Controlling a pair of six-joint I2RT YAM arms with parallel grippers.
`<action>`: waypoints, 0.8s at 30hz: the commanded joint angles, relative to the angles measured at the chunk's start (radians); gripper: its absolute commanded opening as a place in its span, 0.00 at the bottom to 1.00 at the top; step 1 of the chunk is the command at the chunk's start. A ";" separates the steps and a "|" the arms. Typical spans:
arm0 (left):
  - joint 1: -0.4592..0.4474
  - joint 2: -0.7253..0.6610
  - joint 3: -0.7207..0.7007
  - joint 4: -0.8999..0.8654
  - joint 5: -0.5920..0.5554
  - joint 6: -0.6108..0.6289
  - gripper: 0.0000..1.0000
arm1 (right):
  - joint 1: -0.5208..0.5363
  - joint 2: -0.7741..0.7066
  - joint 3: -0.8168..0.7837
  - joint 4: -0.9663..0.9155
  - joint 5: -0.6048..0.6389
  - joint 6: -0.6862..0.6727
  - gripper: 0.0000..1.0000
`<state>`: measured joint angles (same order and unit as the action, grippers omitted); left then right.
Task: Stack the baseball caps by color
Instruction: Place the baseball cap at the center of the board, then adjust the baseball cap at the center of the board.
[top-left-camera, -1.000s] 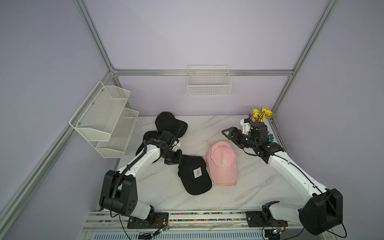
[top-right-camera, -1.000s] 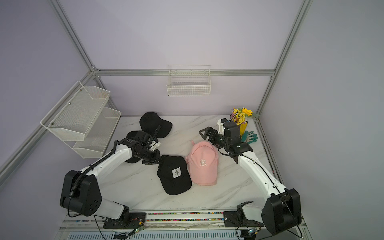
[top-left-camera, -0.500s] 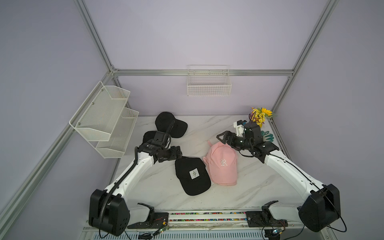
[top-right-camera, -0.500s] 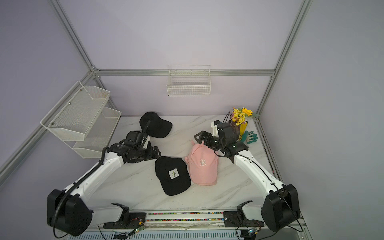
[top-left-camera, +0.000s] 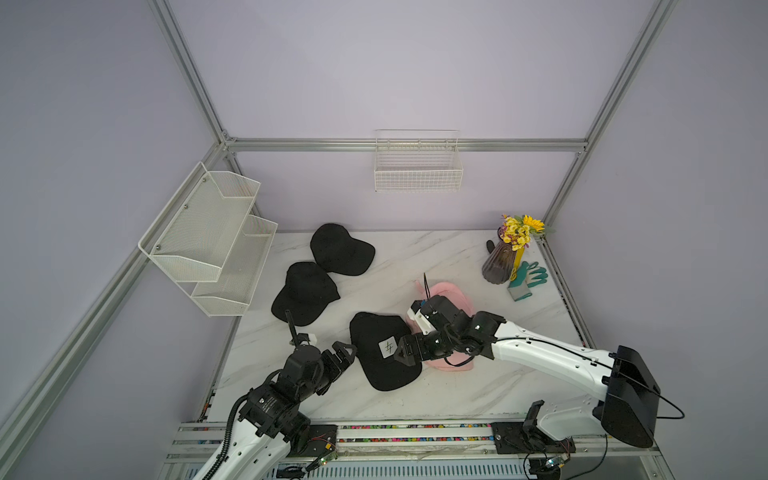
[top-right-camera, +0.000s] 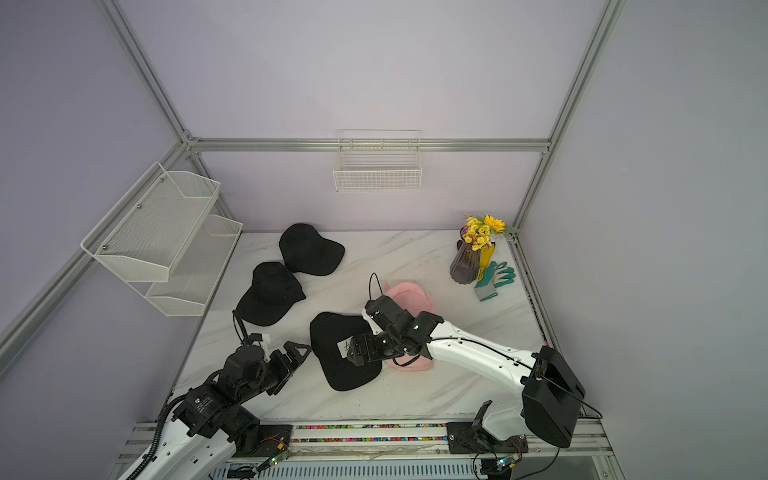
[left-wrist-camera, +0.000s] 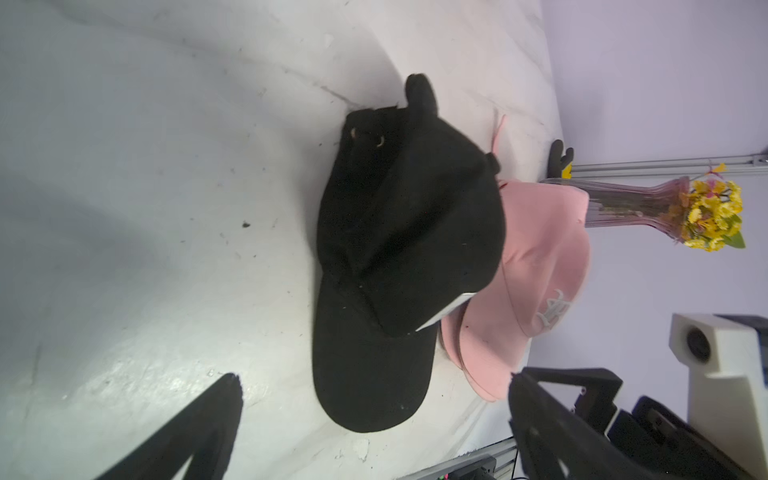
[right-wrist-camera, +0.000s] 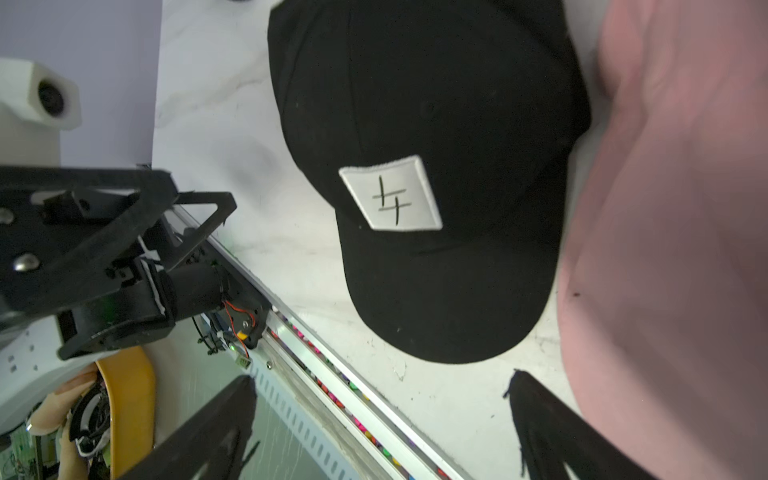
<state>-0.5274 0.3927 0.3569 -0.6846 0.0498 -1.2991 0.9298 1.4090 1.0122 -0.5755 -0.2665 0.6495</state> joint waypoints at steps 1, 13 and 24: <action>-0.010 0.021 0.013 0.102 -0.012 -0.016 1.00 | 0.021 0.049 -0.010 0.035 0.086 0.042 0.97; -0.011 0.037 -0.044 0.130 -0.023 0.037 1.00 | 0.057 0.204 -0.077 0.221 0.045 0.089 0.97; -0.011 0.112 -0.057 0.077 -0.047 0.058 1.00 | 0.153 0.214 -0.124 0.345 0.050 0.279 0.97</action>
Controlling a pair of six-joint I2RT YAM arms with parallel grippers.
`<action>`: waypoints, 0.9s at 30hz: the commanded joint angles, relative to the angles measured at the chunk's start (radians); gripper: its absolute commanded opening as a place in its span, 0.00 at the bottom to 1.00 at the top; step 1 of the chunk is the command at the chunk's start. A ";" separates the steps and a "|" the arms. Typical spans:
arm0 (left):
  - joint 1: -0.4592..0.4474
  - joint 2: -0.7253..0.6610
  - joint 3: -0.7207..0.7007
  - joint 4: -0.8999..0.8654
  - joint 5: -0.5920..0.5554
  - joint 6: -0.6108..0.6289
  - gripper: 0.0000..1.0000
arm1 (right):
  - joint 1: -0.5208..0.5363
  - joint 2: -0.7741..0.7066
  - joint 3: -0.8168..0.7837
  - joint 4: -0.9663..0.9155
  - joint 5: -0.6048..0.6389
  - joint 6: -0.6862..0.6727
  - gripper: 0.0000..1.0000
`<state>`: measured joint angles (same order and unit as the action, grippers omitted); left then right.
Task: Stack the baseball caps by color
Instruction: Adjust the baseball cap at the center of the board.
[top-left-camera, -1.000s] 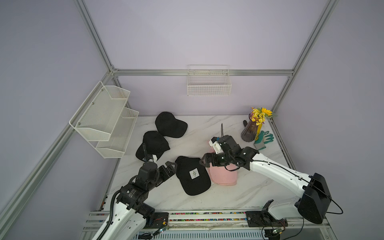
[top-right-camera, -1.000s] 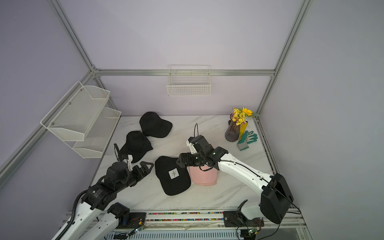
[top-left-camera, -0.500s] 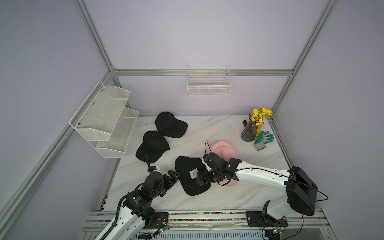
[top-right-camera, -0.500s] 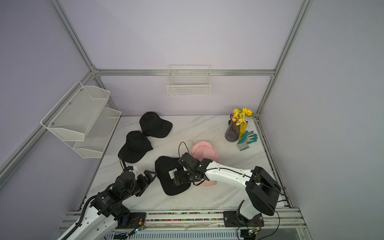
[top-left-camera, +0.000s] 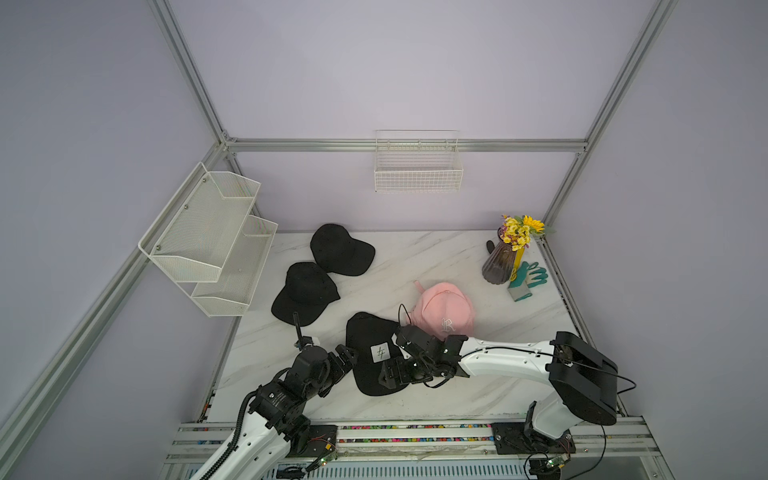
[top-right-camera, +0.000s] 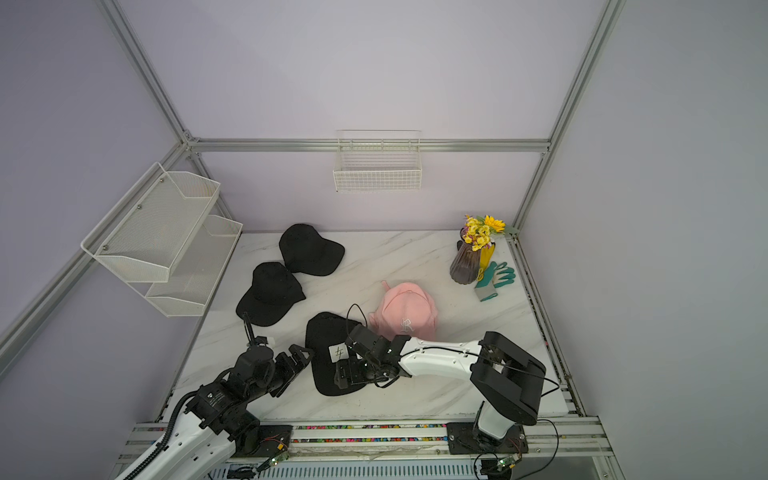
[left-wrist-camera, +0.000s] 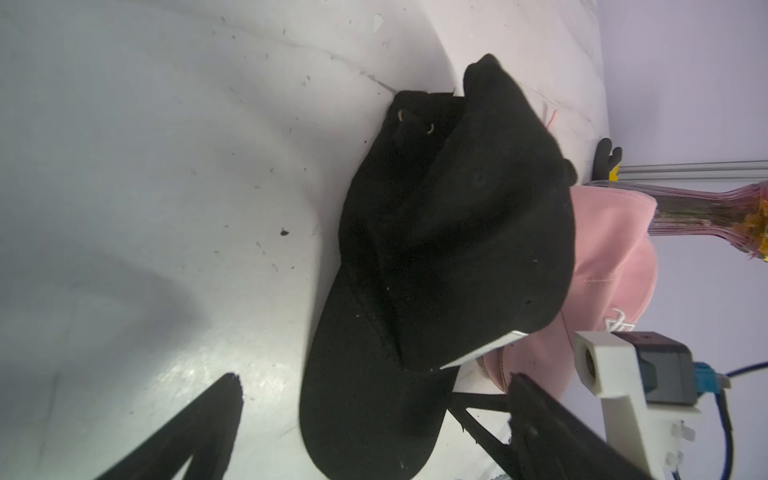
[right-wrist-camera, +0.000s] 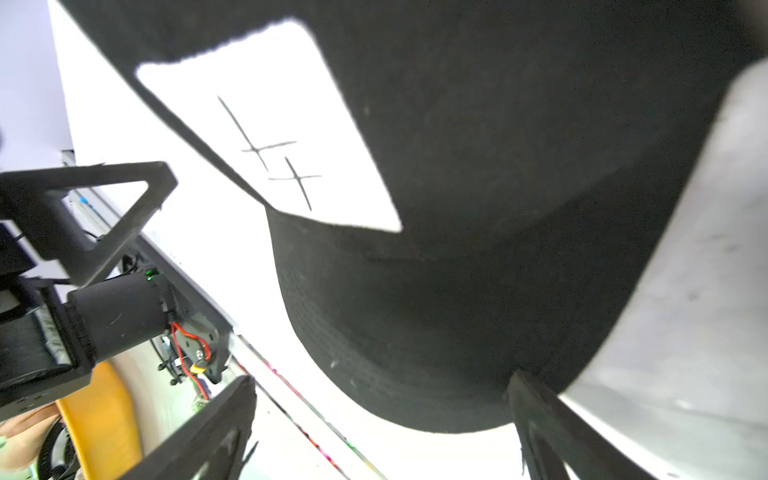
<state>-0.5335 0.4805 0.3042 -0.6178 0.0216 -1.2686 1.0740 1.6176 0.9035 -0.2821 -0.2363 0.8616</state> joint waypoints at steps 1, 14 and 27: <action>-0.005 0.039 -0.005 0.024 -0.015 0.038 1.00 | 0.009 0.004 -0.017 0.053 0.031 0.074 0.97; 0.000 0.294 0.036 0.318 -0.028 0.186 1.00 | 0.014 0.053 -0.066 0.218 -0.021 0.168 0.97; 0.007 0.320 0.091 0.263 -0.060 0.181 0.98 | 0.012 -0.082 -0.002 0.033 0.145 0.100 0.97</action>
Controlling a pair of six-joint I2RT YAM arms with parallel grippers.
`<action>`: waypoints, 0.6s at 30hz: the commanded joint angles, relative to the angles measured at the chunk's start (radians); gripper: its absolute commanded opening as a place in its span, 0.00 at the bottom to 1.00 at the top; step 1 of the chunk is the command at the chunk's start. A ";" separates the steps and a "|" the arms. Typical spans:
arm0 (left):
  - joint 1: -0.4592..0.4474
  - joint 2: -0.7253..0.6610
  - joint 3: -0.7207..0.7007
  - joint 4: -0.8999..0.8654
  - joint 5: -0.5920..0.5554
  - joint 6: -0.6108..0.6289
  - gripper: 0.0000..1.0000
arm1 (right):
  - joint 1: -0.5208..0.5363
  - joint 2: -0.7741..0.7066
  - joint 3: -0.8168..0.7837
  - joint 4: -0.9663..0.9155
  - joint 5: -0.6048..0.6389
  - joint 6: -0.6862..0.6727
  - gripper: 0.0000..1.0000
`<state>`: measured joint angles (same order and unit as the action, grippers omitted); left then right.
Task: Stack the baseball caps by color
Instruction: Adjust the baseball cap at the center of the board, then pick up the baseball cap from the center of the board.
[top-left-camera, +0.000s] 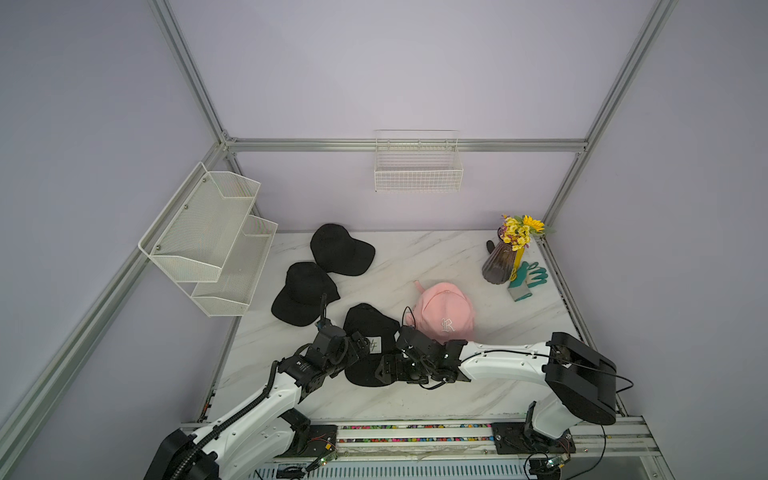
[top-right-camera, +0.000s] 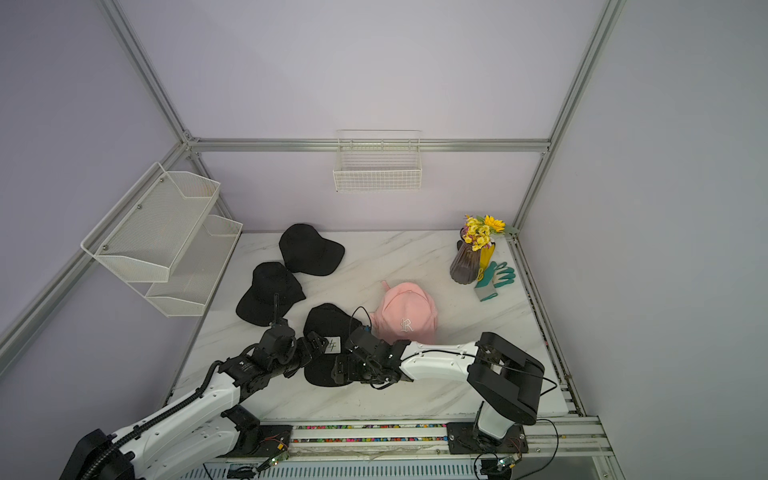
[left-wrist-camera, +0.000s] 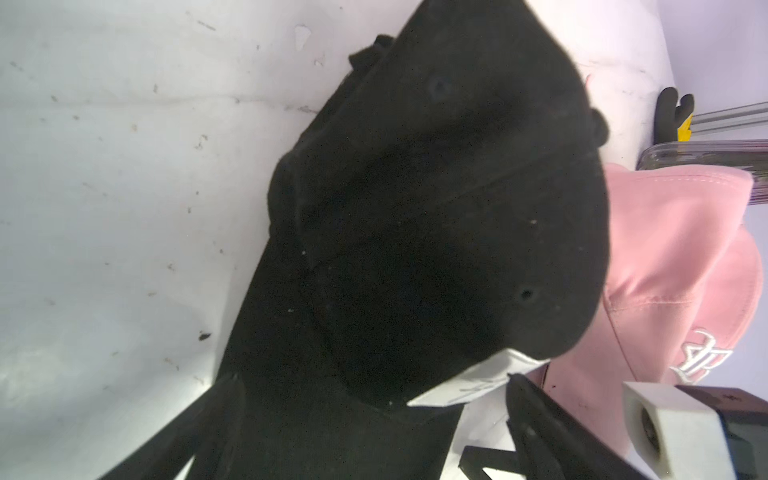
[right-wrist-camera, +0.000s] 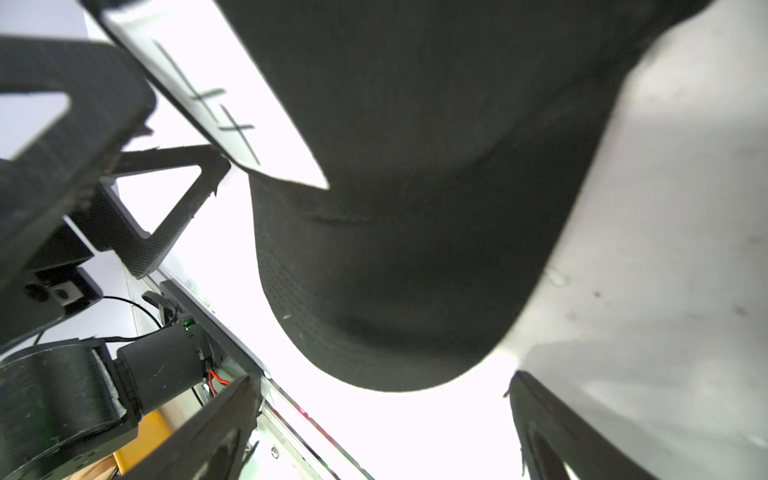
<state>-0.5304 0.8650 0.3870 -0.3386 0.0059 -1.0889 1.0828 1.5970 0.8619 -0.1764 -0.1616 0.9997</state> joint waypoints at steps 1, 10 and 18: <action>0.005 -0.102 0.010 -0.022 -0.065 0.015 0.98 | 0.000 -0.082 0.064 -0.112 0.095 -0.062 0.97; 0.056 0.019 0.433 -0.251 -0.436 0.293 0.95 | -0.209 -0.288 0.192 -0.268 0.226 -0.276 0.97; 0.263 0.493 0.830 -0.306 -0.468 0.358 0.87 | -0.353 -0.274 0.301 -0.265 0.244 -0.380 0.97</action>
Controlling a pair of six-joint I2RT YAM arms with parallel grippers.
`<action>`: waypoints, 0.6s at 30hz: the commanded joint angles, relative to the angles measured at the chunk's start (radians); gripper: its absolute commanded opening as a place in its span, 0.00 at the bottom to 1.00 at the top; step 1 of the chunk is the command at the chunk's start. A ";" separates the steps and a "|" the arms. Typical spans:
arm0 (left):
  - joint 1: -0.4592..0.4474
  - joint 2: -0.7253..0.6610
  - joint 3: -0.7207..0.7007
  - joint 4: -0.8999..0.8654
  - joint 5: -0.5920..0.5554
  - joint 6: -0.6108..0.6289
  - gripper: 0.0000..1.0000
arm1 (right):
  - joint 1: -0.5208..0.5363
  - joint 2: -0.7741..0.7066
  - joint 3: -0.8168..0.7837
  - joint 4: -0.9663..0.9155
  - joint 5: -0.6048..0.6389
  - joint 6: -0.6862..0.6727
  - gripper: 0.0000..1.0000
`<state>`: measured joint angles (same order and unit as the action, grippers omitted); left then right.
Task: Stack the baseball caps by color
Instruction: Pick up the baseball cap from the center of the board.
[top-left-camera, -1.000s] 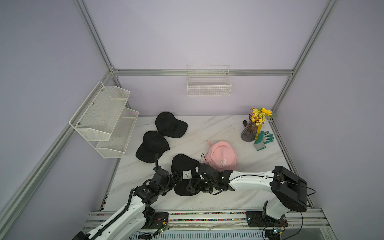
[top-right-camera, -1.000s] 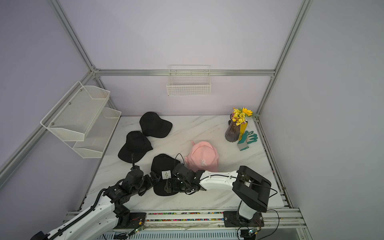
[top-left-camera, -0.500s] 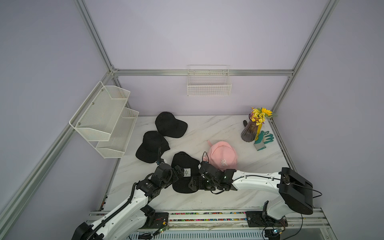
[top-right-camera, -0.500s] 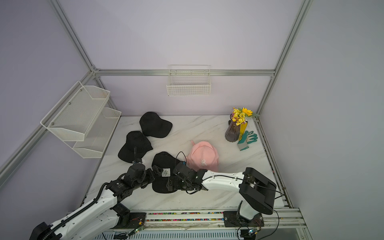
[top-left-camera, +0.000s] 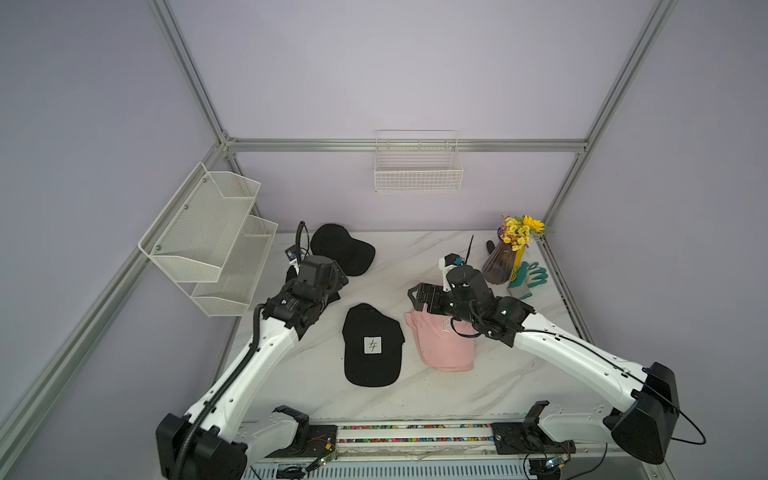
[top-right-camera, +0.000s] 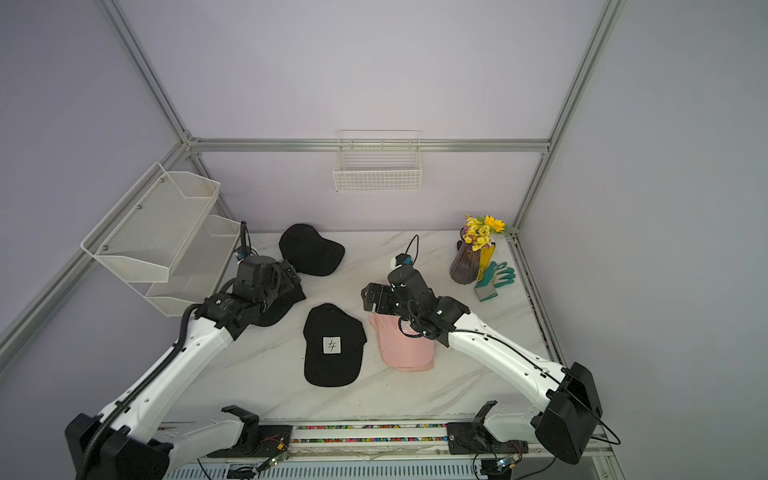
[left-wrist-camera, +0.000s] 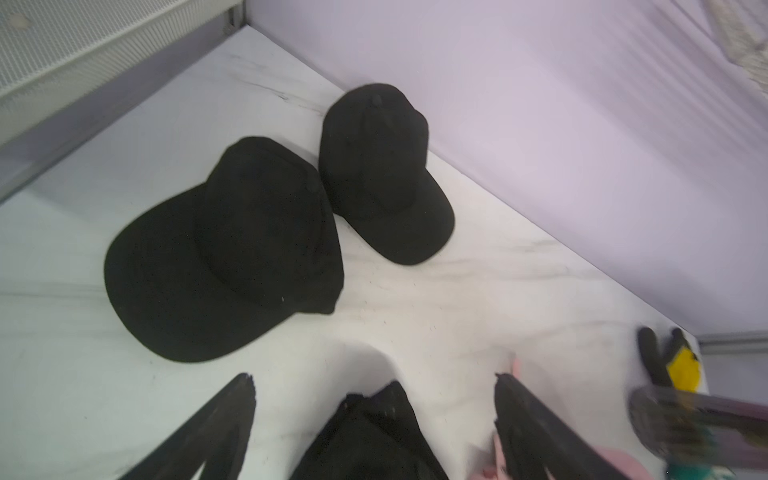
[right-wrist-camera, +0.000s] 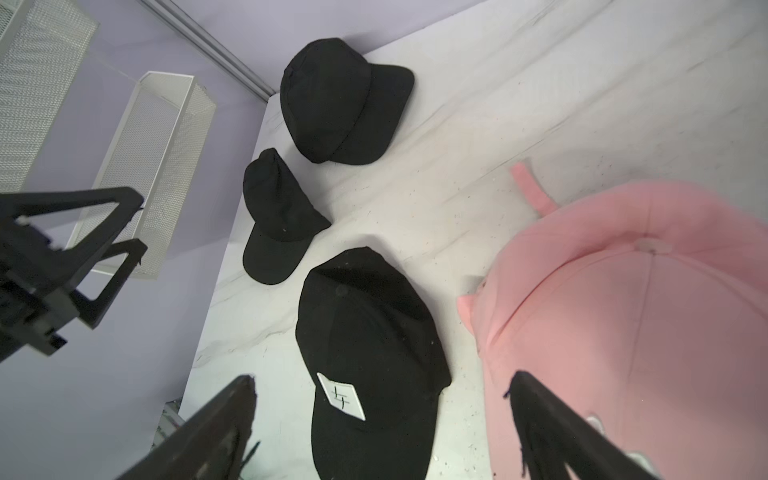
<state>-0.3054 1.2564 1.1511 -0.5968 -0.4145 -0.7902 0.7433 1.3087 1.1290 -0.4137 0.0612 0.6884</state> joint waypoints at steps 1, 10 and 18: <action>0.059 0.177 0.112 -0.055 -0.040 0.069 0.85 | -0.021 0.019 0.041 -0.026 0.021 -0.074 0.97; 0.141 0.721 0.636 -0.405 -0.120 0.134 0.55 | -0.051 0.036 0.021 -0.001 -0.038 -0.081 0.97; 0.158 0.908 0.854 -0.504 -0.143 0.204 0.53 | -0.065 0.025 -0.006 0.016 -0.061 -0.073 0.97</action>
<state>-0.1577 2.1605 1.9293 -1.0153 -0.5068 -0.6334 0.6861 1.3464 1.1316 -0.4160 0.0132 0.6228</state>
